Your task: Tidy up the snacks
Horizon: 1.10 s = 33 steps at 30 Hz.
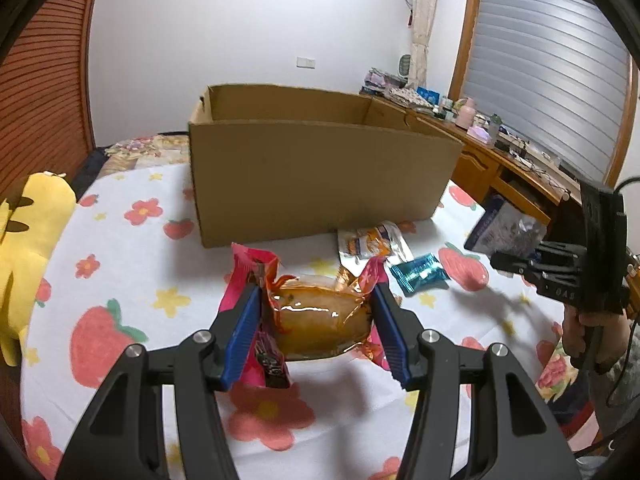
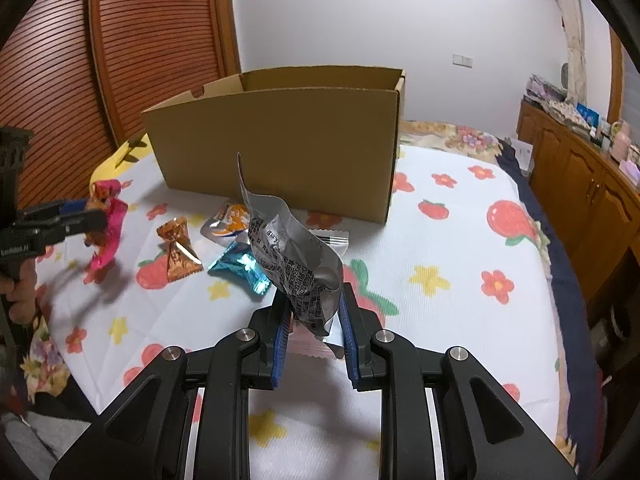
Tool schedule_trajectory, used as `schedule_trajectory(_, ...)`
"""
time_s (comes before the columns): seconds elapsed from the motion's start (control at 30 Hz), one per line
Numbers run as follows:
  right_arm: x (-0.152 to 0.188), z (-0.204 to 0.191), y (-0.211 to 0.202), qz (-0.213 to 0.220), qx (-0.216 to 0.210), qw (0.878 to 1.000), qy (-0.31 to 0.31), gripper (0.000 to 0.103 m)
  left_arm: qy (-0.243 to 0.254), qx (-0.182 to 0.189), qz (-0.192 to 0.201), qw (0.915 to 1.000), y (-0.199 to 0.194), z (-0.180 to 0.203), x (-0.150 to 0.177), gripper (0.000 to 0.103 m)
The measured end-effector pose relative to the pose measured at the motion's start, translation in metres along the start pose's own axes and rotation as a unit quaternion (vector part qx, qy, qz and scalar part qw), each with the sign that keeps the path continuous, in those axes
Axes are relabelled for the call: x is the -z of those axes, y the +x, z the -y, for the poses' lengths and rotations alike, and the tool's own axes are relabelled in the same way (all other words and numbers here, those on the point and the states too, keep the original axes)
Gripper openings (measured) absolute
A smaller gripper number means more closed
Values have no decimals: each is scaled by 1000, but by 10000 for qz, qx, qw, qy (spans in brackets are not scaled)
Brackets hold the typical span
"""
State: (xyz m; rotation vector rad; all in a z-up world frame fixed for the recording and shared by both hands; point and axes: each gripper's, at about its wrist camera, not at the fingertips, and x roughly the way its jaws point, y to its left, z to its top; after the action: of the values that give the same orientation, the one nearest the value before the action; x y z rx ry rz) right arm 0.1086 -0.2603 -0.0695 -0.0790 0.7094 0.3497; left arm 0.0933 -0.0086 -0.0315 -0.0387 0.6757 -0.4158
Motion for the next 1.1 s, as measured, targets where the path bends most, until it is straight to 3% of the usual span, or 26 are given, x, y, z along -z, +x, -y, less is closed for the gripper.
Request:
schedule_trajectory(0.6, -13, 6, -22, 290, -180, 9994, 106, 21, -93, -29, 406, 9991, -16, -22, -37, 55)
schedule_trajectory(1.1, -45, -9, -23, 624, -463, 9966, -258, 21, 271, 240, 837, 9958, 5, -6, -112, 55)
